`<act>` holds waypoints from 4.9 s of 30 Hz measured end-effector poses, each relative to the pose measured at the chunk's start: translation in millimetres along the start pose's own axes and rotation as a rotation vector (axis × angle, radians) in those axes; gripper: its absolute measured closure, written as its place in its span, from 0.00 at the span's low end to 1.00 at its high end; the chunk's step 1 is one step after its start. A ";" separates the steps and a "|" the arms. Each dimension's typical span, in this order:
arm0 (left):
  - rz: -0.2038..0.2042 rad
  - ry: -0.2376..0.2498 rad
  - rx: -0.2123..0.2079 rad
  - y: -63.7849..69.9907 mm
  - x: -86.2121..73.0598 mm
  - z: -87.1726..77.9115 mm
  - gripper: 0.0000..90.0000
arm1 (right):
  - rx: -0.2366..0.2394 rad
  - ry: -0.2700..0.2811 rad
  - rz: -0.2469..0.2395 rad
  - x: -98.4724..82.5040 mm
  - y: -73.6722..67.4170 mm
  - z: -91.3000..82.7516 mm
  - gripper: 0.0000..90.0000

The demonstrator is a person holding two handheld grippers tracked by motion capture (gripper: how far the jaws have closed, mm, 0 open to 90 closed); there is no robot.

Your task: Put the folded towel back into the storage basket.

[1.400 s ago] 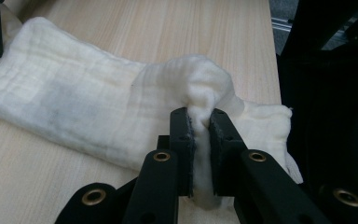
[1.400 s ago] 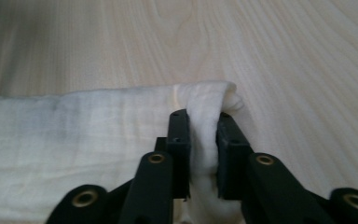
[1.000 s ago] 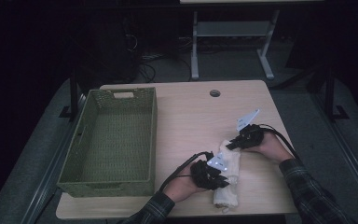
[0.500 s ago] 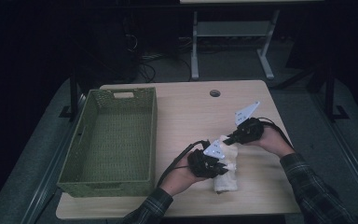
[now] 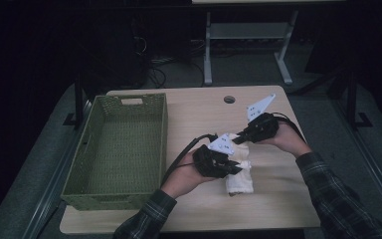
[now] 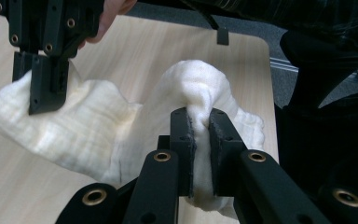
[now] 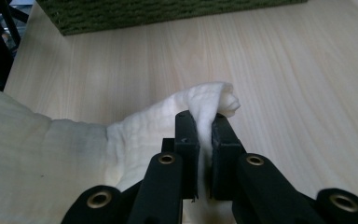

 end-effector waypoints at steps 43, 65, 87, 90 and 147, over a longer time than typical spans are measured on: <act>-0.051 0.064 0.150 -56.3 -73.3 -166.4 0.91 | -0.031 0.072 -0.081 181.0 35.8 26.6 0.93; -0.127 0.046 0.197 -57.5 -124.1 -198.0 0.91 | 0.012 0.096 -0.133 242.5 33.4 74.6 0.93; -0.194 0.043 0.207 -65.3 -155.9 -191.0 0.57 | 0.047 0.037 -0.144 250.2 25.3 116.7 0.93; -0.209 0.054 0.208 -68.6 -156.3 -188.9 0.51 | 0.045 0.025 -0.137 248.4 27.3 121.1 0.93; -0.067 0.043 0.101 -46.3 -49.9 -85.0 0.37 | -0.072 0.122 0.021 142.4 51.6 45.9 0.51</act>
Point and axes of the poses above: each handheld gripper's, and its own axes: z roughly forward along the jaws, x roughly out of its top, y roughly to its right, the point moved 5 cm from there along z, roughly forward along the jaws, and after that the axes turned 9 degrees about -y, right-handed, at the moved point
